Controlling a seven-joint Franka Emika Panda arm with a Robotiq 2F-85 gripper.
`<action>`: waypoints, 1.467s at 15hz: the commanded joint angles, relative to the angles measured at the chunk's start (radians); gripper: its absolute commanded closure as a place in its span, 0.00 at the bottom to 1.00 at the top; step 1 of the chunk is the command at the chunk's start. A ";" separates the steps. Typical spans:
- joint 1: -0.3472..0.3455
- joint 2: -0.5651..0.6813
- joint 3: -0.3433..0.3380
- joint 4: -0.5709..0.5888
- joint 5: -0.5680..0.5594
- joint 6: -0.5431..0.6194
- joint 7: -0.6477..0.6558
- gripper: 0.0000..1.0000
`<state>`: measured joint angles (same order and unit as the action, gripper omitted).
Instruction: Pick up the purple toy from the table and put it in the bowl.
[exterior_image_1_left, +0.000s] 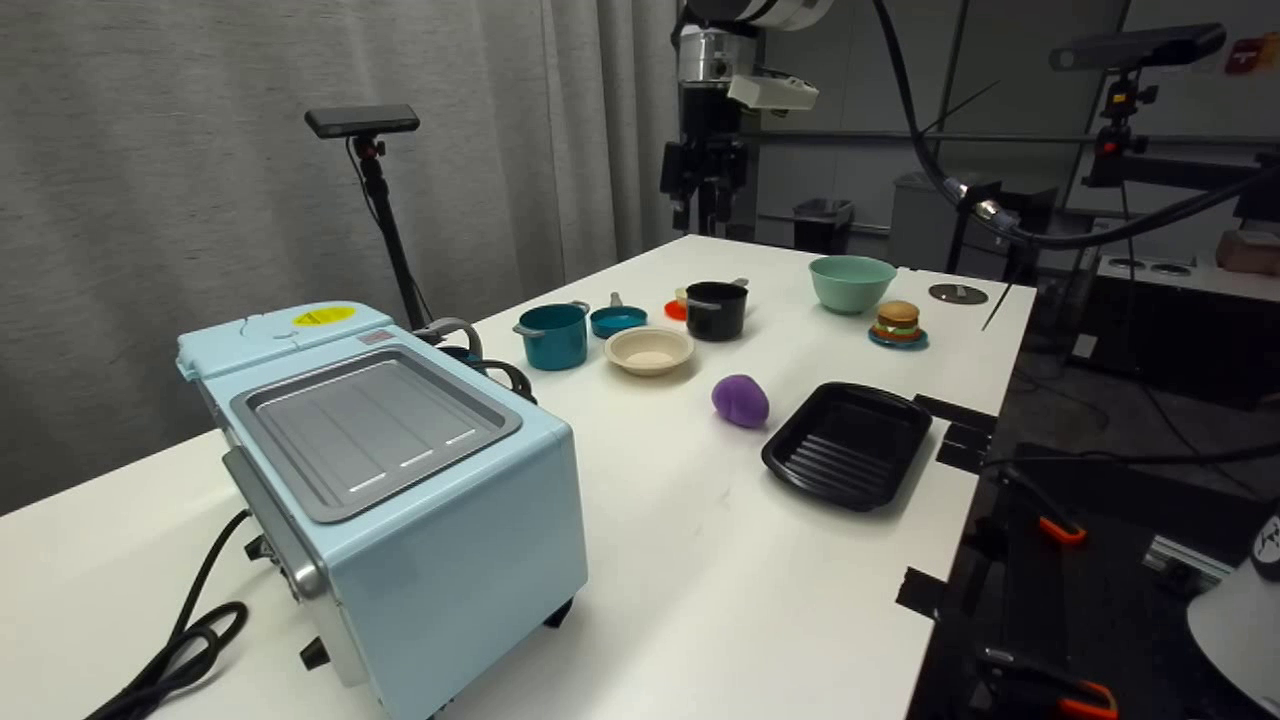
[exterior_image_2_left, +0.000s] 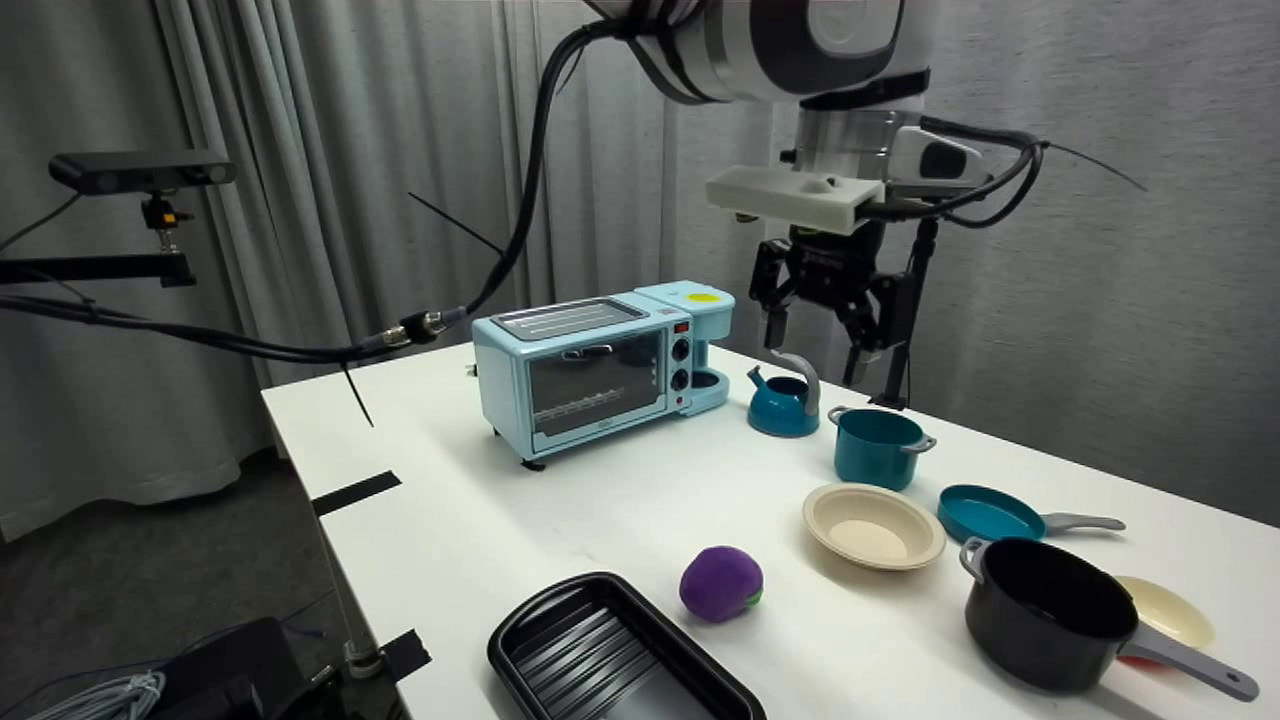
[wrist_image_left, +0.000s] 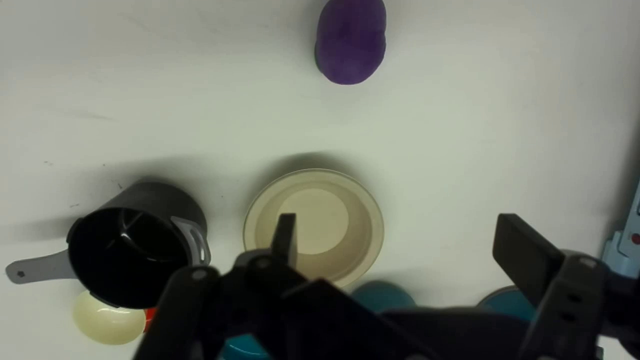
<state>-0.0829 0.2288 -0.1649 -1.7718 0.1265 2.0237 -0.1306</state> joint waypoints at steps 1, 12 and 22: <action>-0.029 0.092 0.033 0.072 -0.002 0.021 -0.016 0.00; -0.048 0.505 0.092 0.453 -0.008 -0.001 0.034 0.00; -0.034 0.784 0.102 0.759 -0.049 -0.152 0.113 0.00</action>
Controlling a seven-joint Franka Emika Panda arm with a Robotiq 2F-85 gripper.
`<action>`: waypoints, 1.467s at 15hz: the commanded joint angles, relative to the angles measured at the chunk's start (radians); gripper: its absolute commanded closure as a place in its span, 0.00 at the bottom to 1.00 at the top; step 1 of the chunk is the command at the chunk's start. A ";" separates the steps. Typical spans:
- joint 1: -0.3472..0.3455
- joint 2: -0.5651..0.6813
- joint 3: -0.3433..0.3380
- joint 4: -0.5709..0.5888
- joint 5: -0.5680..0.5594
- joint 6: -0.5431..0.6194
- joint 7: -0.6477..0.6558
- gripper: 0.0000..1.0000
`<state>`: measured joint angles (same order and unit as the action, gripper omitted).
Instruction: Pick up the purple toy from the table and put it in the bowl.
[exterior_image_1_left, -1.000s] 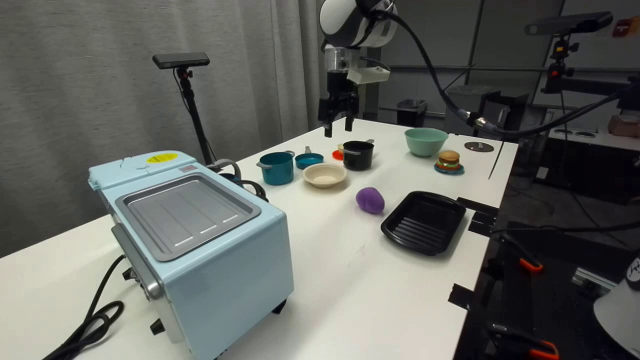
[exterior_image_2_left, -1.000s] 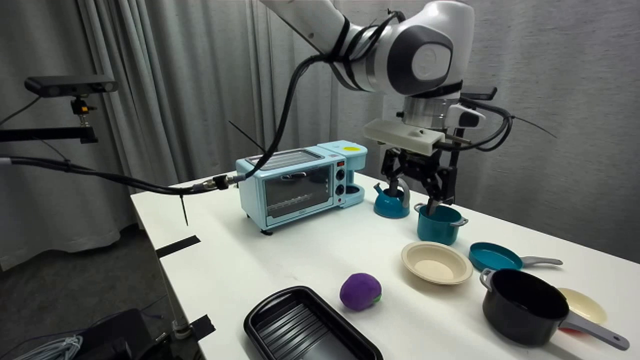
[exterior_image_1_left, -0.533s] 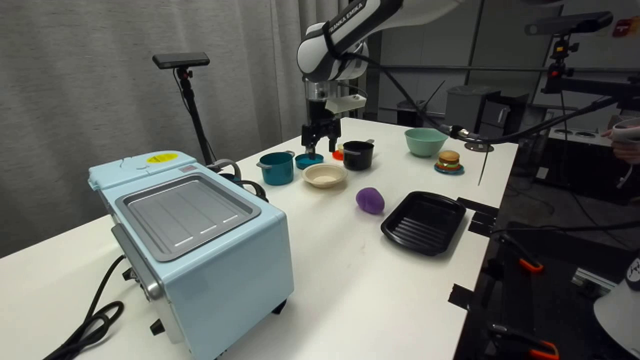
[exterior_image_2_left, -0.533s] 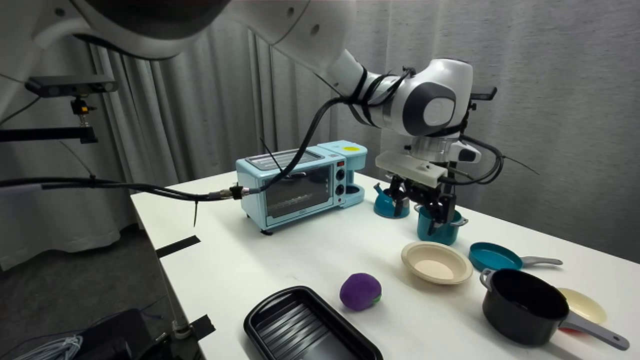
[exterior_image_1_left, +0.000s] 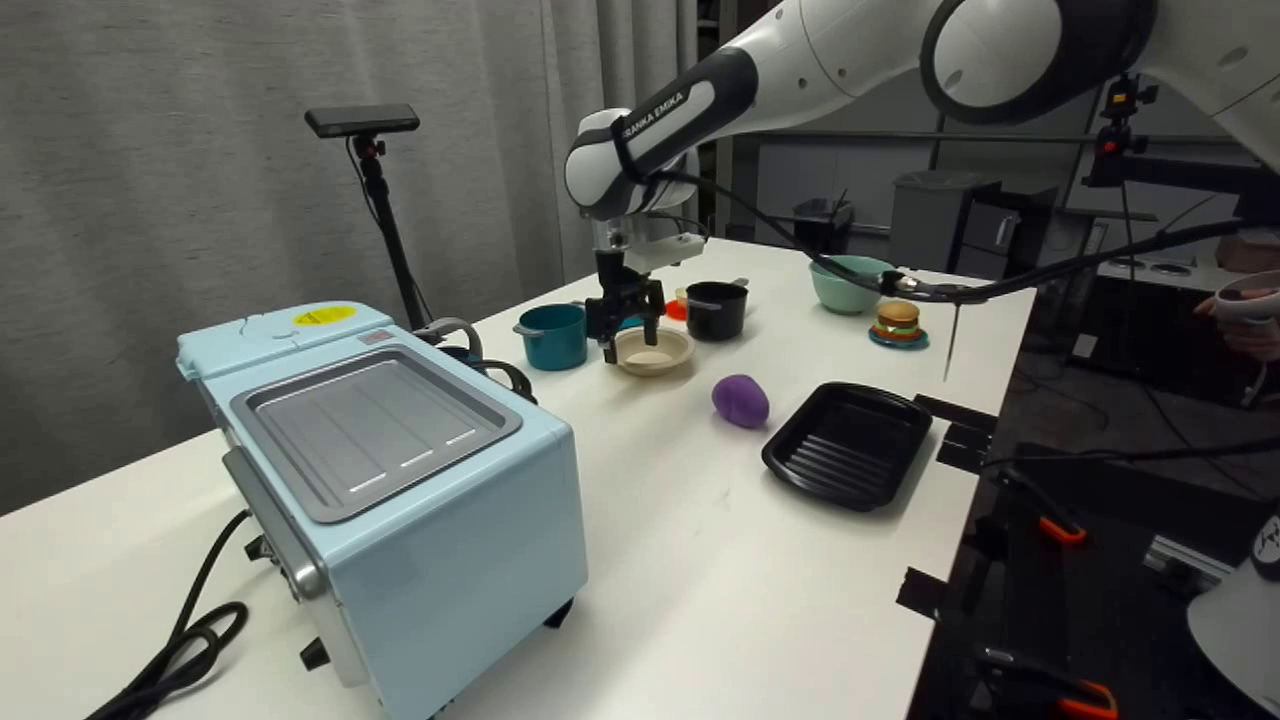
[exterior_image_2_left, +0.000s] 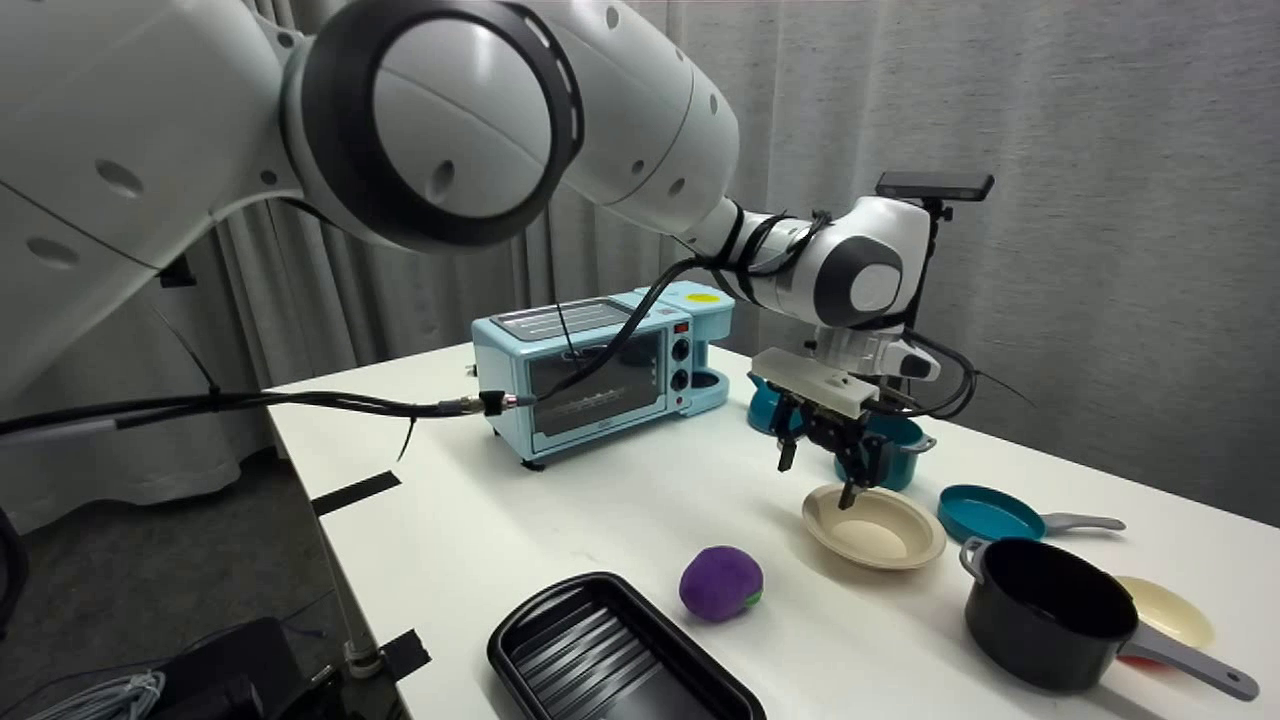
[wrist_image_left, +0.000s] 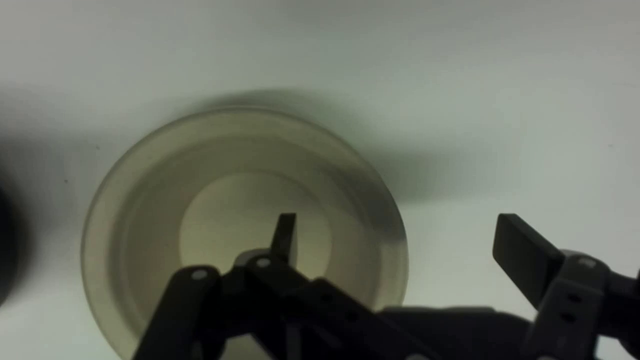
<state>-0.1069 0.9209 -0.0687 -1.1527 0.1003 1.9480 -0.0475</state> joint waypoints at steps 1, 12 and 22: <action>-0.011 0.111 0.005 0.160 -0.026 -0.092 0.035 0.00; -0.023 0.149 0.042 0.184 -0.011 -0.226 -0.002 0.00; -0.011 0.051 0.049 0.008 -0.014 -0.237 -0.097 0.00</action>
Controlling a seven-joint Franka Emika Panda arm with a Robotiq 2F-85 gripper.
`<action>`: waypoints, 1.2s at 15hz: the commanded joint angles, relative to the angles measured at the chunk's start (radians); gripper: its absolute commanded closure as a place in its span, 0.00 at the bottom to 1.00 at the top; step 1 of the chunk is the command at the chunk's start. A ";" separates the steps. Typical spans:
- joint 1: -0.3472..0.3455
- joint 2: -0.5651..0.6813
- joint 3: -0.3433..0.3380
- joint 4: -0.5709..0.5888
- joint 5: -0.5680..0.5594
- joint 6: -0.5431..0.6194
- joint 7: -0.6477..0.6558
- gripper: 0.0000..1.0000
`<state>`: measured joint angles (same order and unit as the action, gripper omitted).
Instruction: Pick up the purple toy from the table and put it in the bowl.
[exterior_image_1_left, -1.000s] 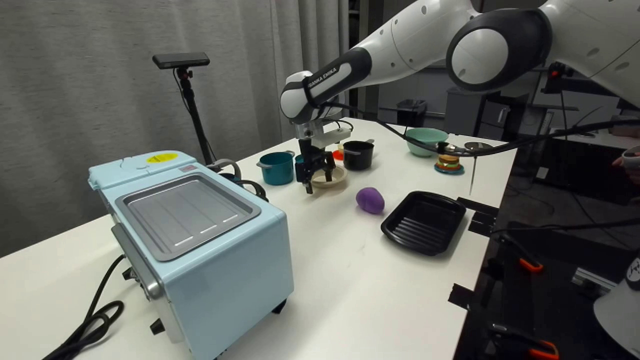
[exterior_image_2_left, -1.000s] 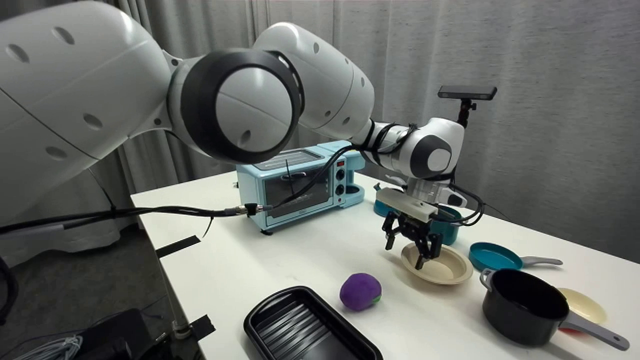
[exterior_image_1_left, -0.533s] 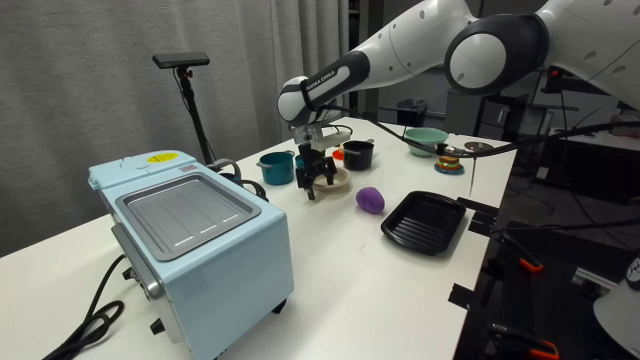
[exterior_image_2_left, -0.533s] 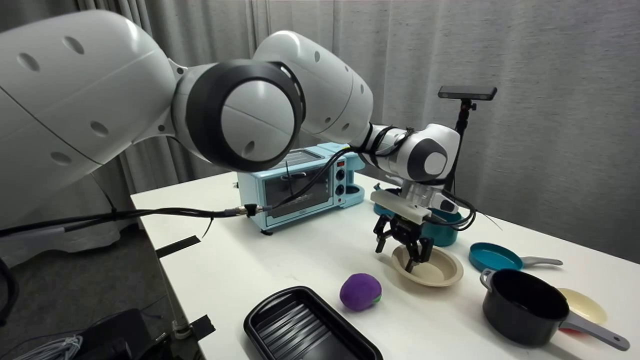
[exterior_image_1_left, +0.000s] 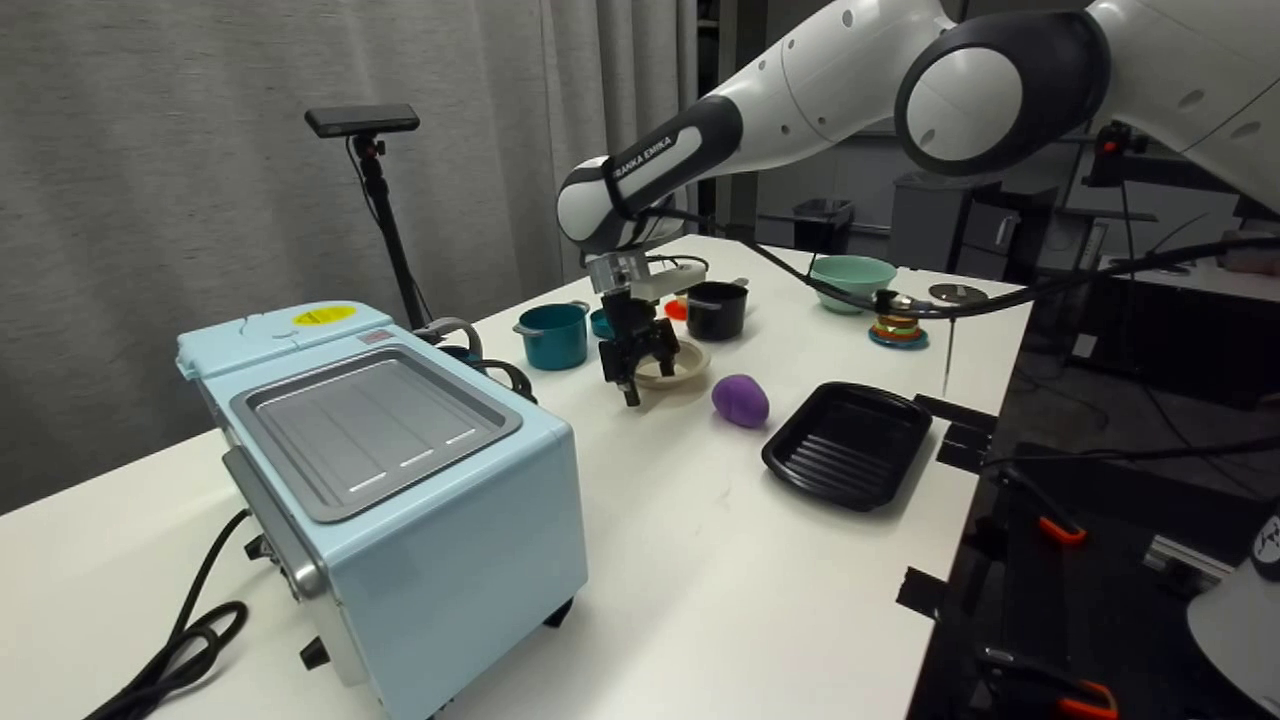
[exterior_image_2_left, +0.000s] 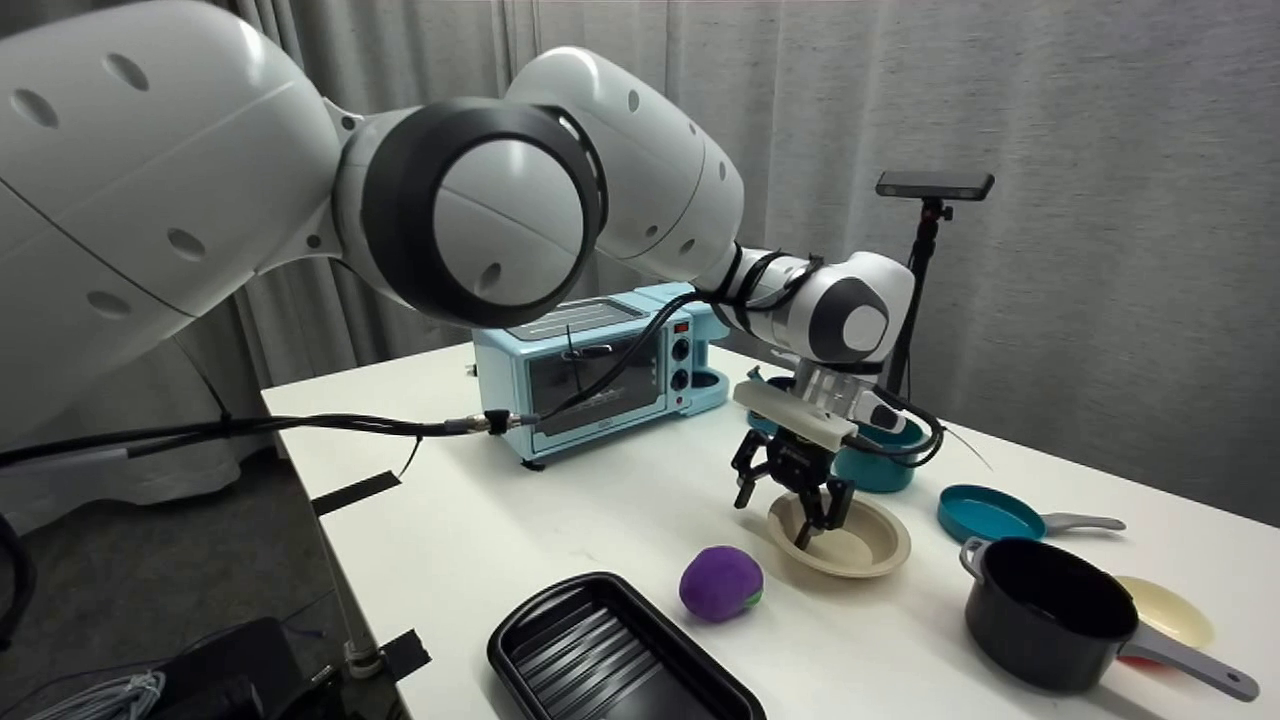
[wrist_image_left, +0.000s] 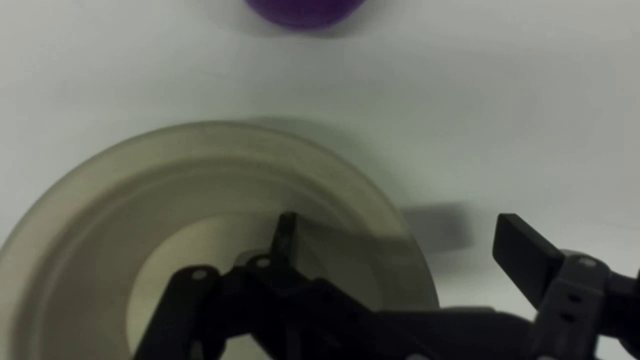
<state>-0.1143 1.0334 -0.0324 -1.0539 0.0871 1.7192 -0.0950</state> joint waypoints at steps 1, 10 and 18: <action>-0.002 -0.073 0.015 -0.118 0.002 -0.010 -0.060 0.00; 0.029 -0.255 0.045 -0.419 -0.058 0.064 -0.143 0.00; 0.051 -0.508 0.029 -0.716 -0.195 0.332 -0.129 0.00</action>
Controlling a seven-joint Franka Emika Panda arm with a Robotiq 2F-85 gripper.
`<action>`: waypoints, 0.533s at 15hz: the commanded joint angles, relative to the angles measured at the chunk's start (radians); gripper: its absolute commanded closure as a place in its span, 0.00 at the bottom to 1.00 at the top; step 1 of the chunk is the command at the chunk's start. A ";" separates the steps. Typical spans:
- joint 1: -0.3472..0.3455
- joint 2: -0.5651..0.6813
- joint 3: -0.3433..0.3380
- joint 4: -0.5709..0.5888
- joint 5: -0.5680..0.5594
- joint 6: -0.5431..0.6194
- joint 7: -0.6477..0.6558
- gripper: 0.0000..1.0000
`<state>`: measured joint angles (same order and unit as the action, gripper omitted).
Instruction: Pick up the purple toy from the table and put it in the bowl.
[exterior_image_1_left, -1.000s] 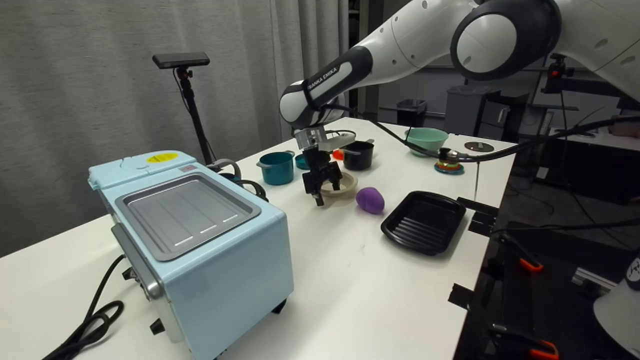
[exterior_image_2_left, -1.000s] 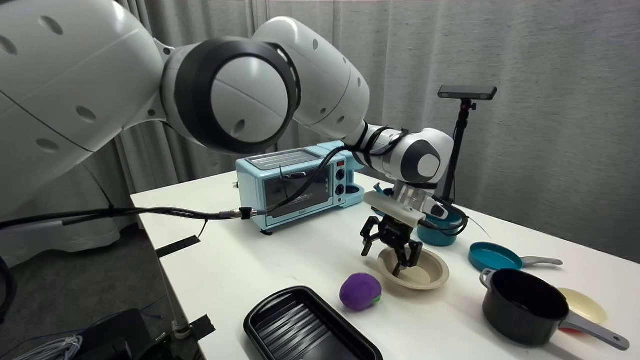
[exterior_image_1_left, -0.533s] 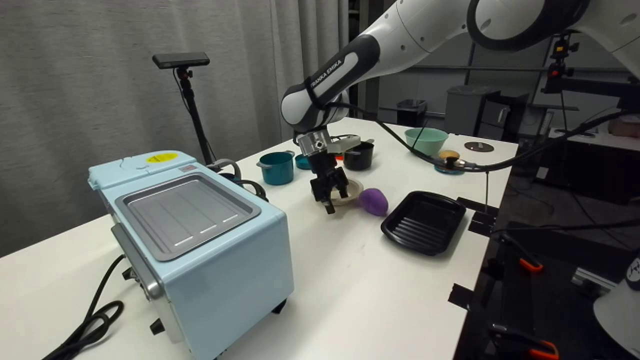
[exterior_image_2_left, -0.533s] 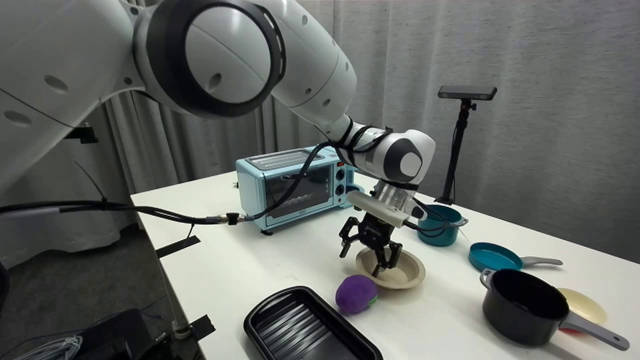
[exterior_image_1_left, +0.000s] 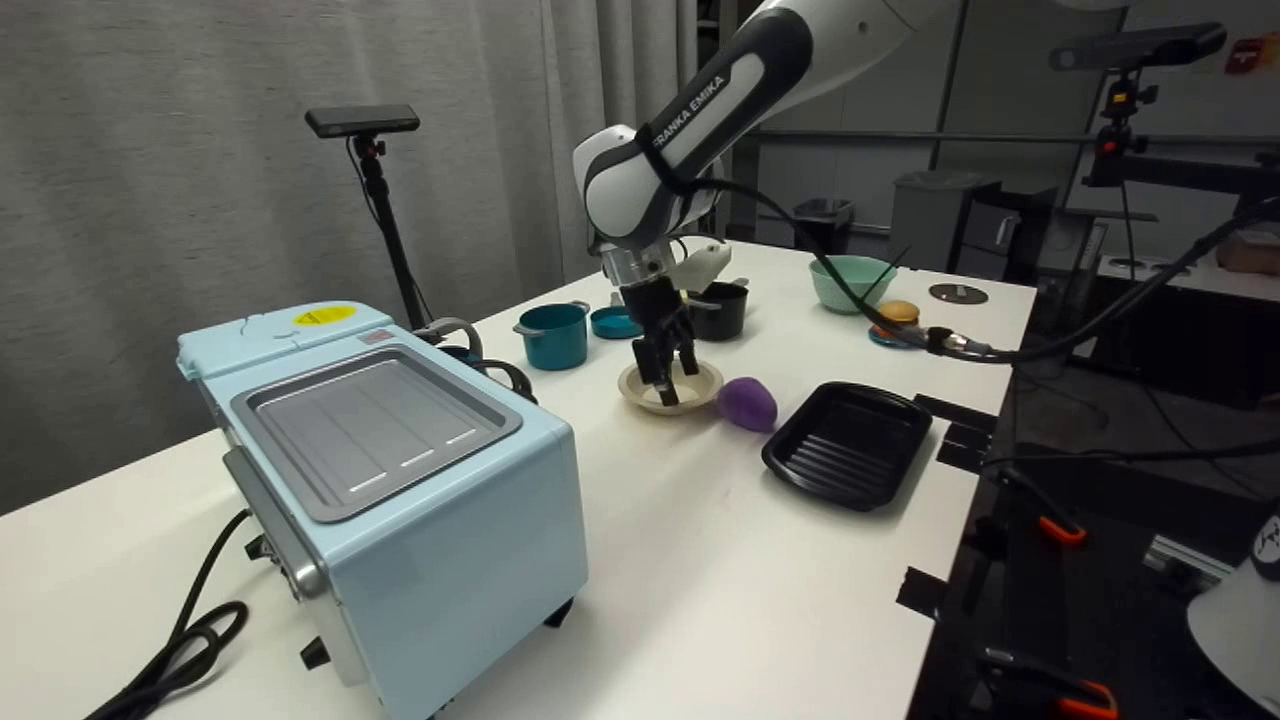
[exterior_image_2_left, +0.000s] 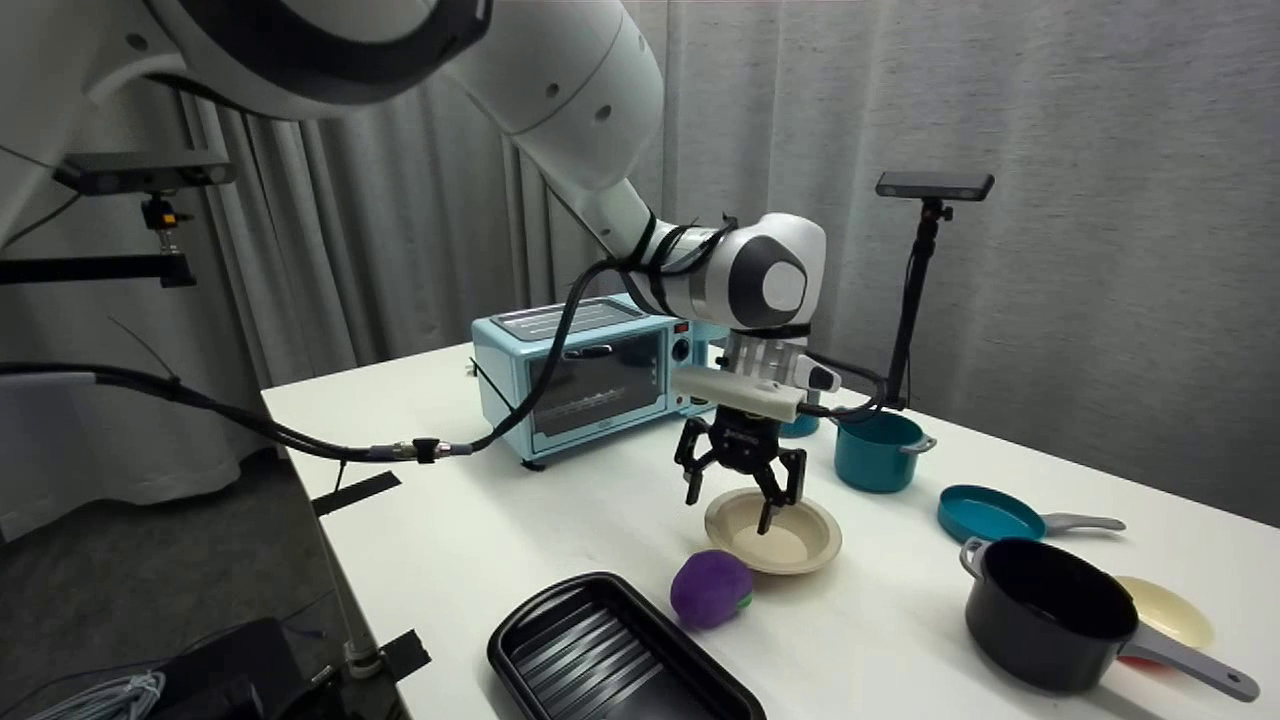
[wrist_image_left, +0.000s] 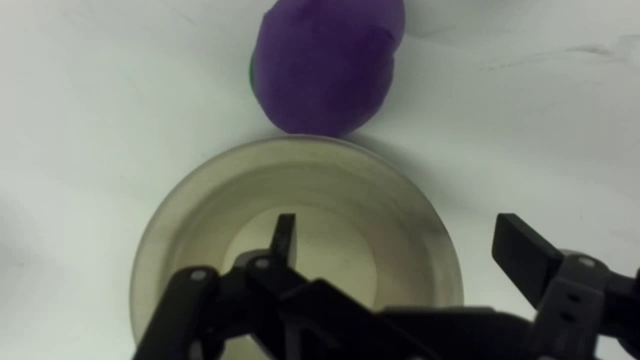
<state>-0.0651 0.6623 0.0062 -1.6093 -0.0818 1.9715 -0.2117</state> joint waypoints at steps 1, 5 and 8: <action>-0.003 -0.174 -0.008 -0.201 -0.024 0.088 -0.013 0.00; -0.006 -0.283 -0.015 -0.331 -0.025 0.102 -0.009 0.00; -0.003 -0.308 -0.030 -0.391 -0.043 0.124 0.006 0.00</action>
<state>-0.0700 0.4092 -0.0067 -1.9056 -0.0929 2.0455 -0.2111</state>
